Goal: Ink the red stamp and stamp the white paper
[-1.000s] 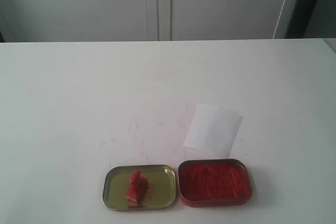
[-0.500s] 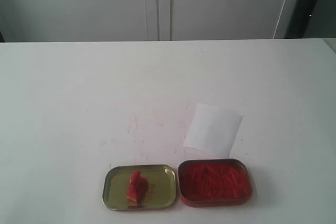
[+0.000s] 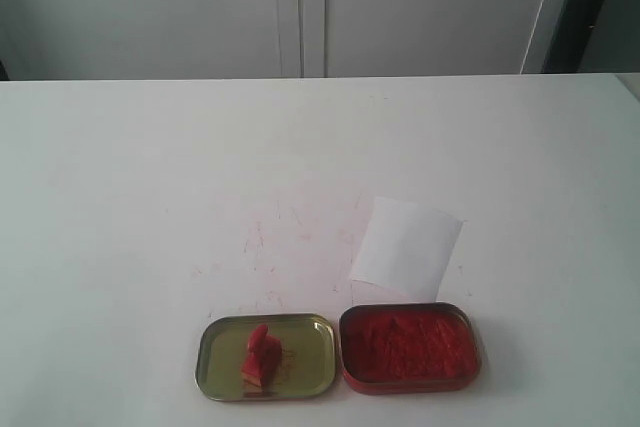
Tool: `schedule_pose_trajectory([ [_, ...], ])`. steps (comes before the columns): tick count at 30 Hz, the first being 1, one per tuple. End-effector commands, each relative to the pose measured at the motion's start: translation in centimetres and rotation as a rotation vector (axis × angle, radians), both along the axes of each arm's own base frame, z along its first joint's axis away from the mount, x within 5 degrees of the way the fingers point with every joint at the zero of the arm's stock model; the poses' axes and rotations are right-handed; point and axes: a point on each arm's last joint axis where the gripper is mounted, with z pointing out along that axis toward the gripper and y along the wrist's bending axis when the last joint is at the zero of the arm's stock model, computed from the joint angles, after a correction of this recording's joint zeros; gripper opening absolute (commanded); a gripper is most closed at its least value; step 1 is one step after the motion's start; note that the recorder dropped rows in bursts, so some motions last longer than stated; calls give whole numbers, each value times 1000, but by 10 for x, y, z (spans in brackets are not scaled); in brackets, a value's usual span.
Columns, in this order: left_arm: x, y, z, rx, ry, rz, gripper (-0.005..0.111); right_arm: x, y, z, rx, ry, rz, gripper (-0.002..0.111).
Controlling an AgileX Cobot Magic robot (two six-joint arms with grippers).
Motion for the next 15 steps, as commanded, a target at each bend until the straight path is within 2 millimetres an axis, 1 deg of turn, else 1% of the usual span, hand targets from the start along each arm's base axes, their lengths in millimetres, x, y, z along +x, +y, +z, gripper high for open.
schedule_pose_trajectory([
  [1, 0, 0, -1, 0, -1, 3, 0, -1, 0, 2, 0, -32, 1, 0],
  [12, 0, 0, -1, 0, -1, 3, 0, -1, 0, 2, 0, -36, 1, 0],
  [15, 0, 0, -1, 0, -1, 3, 0, -2, 0, 12, 1, -52, 0, 0],
])
